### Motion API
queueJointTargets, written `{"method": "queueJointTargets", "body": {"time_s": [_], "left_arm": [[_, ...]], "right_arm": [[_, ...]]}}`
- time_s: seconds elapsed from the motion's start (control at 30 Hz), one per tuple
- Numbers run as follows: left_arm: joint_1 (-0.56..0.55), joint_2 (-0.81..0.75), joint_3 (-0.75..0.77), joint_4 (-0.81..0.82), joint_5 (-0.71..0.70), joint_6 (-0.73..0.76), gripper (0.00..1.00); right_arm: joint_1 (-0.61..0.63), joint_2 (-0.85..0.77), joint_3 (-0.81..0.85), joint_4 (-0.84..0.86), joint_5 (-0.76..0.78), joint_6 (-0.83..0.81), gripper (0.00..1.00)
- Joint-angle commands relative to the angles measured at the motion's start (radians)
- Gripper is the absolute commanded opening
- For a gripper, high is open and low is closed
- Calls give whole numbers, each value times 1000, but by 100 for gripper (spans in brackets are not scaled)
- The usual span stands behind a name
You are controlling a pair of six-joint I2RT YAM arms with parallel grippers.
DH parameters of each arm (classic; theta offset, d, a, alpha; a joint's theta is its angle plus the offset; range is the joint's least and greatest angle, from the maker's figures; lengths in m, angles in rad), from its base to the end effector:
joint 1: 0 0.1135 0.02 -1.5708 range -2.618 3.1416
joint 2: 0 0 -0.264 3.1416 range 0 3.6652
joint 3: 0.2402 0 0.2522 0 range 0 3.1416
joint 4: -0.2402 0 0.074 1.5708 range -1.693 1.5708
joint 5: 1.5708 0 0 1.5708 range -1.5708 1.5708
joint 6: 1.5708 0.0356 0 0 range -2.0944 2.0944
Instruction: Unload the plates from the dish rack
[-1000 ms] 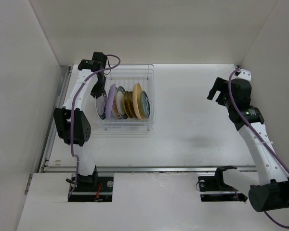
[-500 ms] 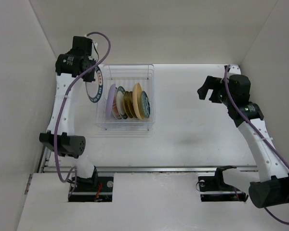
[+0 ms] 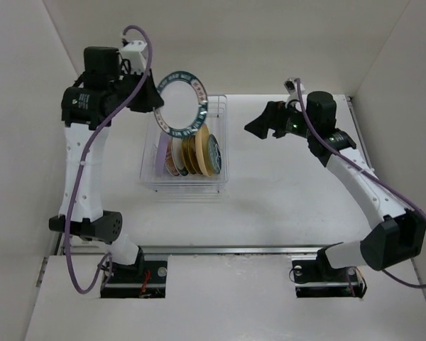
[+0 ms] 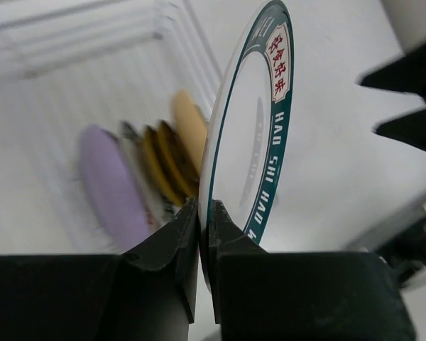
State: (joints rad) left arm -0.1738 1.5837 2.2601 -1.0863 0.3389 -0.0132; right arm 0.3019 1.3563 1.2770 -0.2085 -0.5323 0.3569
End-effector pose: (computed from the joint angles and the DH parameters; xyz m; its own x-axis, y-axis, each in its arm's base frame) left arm 0.2693 -0.0593 0.5347 -0.3986 0.0573 -0.9153 0.4582 0.8770 -0.1446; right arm 0.2936 0.1103 0.3821 -0.5058 0.1578 -0.8481 -0.5807 0.6647 0.4700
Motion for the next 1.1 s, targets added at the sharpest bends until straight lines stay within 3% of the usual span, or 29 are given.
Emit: {"method": "queueJointTargets", "body": {"time_s": [0.0, 0.3, 0.37, 0.43, 0.47, 0.5, 0.57, 0.67, 0.83, 1.0, 1.07], "left_arm": [[-44, 96, -54, 42, 409, -32, 0], [-110, 228, -31, 17, 500, 25, 0], [-110, 239, -31, 8, 509, 25, 0], [-110, 248, -31, 8, 509, 25, 0], [-110, 248, -31, 8, 509, 35, 0], [-110, 248, -31, 8, 509, 35, 0], [-110, 257, -31, -1, 490, 45, 5], [-110, 275, -13, -11, 370, 54, 50], [-110, 265, 59, -50, 47, 76, 100], [-110, 187, 47, -12, -251, 87, 100], [-110, 187, 38, -21, -368, 99, 100]], "right_arm": [[19, 61, 53, 168, -113, 79, 100], [72, 254, 85, 264, -181, 151, 98], [72, 282, 96, 276, -208, 175, 79], [72, 314, 105, 290, -238, 195, 51], [72, 314, 105, 290, -238, 208, 15], [72, 326, 105, 290, -248, 220, 0], [72, 326, 105, 290, -238, 220, 0], [62, 279, 96, 299, -209, 238, 0], [-45, 155, 36, 290, -71, 312, 0], [-167, 31, -39, 181, 187, 389, 0], [-200, 21, -50, 102, 356, 415, 0]]}}
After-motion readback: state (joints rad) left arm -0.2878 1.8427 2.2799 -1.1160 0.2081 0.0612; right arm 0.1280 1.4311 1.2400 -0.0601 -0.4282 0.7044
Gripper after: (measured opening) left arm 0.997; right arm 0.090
